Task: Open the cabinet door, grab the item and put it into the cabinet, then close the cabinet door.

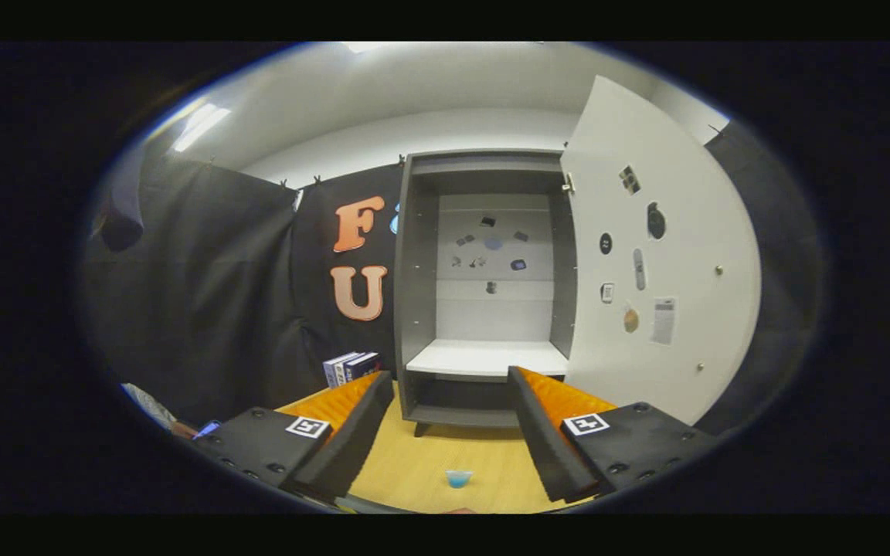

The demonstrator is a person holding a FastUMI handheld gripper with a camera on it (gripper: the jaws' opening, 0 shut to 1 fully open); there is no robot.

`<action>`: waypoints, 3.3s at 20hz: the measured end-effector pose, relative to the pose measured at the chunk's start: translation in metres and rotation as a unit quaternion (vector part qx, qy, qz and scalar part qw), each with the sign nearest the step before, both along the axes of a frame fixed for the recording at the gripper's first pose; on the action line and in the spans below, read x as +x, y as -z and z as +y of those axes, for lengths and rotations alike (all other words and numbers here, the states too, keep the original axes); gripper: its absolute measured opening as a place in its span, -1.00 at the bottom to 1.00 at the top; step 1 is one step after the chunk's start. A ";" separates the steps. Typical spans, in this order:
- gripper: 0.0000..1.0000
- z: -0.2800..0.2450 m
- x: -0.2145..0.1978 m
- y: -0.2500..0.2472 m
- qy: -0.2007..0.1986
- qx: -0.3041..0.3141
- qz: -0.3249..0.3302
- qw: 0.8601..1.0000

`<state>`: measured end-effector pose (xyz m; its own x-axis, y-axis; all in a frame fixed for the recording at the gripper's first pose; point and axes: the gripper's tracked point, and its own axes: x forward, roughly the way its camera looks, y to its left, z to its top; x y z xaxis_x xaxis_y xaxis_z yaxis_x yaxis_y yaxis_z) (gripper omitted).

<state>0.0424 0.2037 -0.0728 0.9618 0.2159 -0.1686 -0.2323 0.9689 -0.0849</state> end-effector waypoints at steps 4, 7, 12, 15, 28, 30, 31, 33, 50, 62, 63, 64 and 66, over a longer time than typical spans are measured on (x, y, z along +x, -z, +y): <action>0.92 0.012 0.040 0.089 0.017 0.044 0.068 0.997; 0.92 -0.010 0.069 0.168 0.062 0.064 0.129 0.988; 0.85 -0.049 0.076 0.274 0.116 0.024 0.189 0.975; 0.85 -0.054 0.063 0.311 0.119 0.013 0.225 0.967; 0.85 -0.064 0.023 0.413 0.143 0.004 0.310 0.940; 0.39 -0.067 0.021 0.411 0.150 0.009 0.305 0.940; 0.14 -0.066 0.019 0.408 0.149 0.012 0.305 0.941; 0.15 -0.062 0.023 0.387 0.142 0.018 0.289 0.946; 0.13 -0.040 0.239 0.025 0.051 0.024 0.065 0.996; 0.13 -0.050 0.362 0.084 0.054 0.064 0.147 0.985; 0.13 -0.050 0.366 0.088 0.055 0.059 0.147 0.986; 0.13 -0.047 0.368 0.091 0.054 0.055 0.147 0.986; 0.13 -0.042 0.369 0.098 0.047 0.049 0.153 0.986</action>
